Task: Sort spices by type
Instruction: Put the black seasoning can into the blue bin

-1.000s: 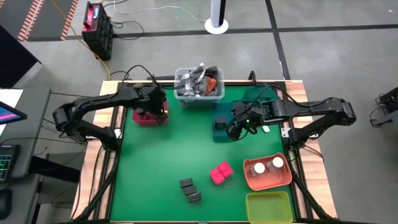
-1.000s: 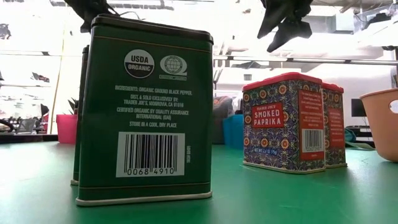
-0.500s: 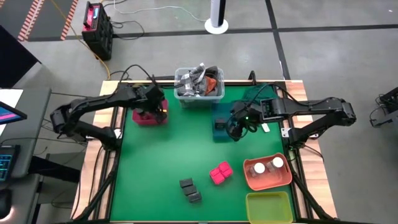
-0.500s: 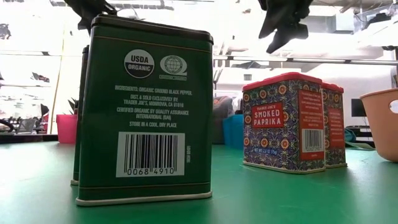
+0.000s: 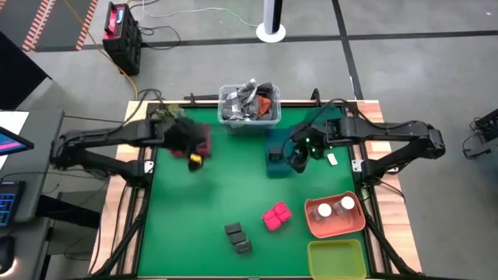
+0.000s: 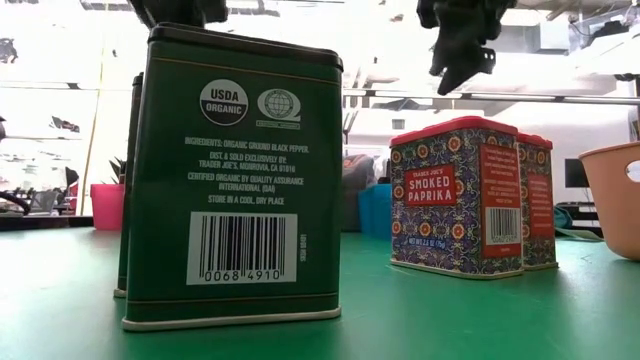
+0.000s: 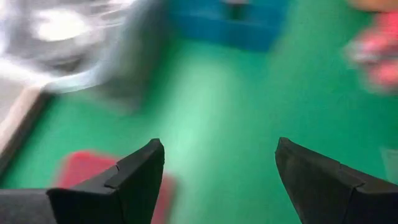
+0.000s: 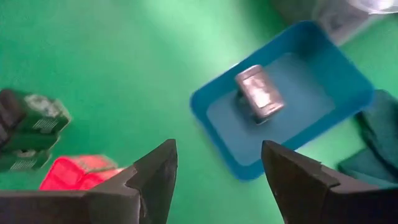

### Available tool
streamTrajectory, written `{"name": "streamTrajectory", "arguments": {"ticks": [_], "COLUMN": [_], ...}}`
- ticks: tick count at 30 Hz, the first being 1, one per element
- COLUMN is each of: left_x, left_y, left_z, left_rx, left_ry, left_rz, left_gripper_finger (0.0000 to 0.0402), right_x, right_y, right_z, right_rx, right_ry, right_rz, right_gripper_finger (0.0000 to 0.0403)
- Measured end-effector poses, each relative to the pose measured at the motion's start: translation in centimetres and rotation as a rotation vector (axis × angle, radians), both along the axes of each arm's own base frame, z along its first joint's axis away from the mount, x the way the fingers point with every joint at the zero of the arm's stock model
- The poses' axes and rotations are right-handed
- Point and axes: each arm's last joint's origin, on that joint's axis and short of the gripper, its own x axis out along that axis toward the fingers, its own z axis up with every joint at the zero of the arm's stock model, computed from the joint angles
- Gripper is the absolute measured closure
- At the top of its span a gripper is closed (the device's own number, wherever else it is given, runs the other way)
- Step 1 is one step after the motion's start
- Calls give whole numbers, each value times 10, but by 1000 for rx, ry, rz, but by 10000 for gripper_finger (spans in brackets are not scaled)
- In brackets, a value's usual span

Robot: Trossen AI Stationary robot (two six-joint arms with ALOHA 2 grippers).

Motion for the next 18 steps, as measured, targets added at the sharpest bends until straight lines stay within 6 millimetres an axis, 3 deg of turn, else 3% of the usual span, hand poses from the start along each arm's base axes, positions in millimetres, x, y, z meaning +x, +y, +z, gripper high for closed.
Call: {"name": "streamTrajectory", "arguments": {"ticks": [5,9,18], "left_x": [14,19,35], "left_y": [-53,-89,-134], "left_z": [-1,-5,-30], "left_rx": [-136,-193,-342], "left_ry": [-37,-38,55], "left_rz": [-164,-271,-285], "left_gripper_finger": [107,107,107], "right_x": [-1,0,20], "right_y": [-16,-16,9], "right_z": [1,2,-14], "right_rx": [-28,-19,30], "right_ry": [-13,-38,-25], "right_rz": [-134,-217,-240], "right_gripper_finger": [143,143,143]}}
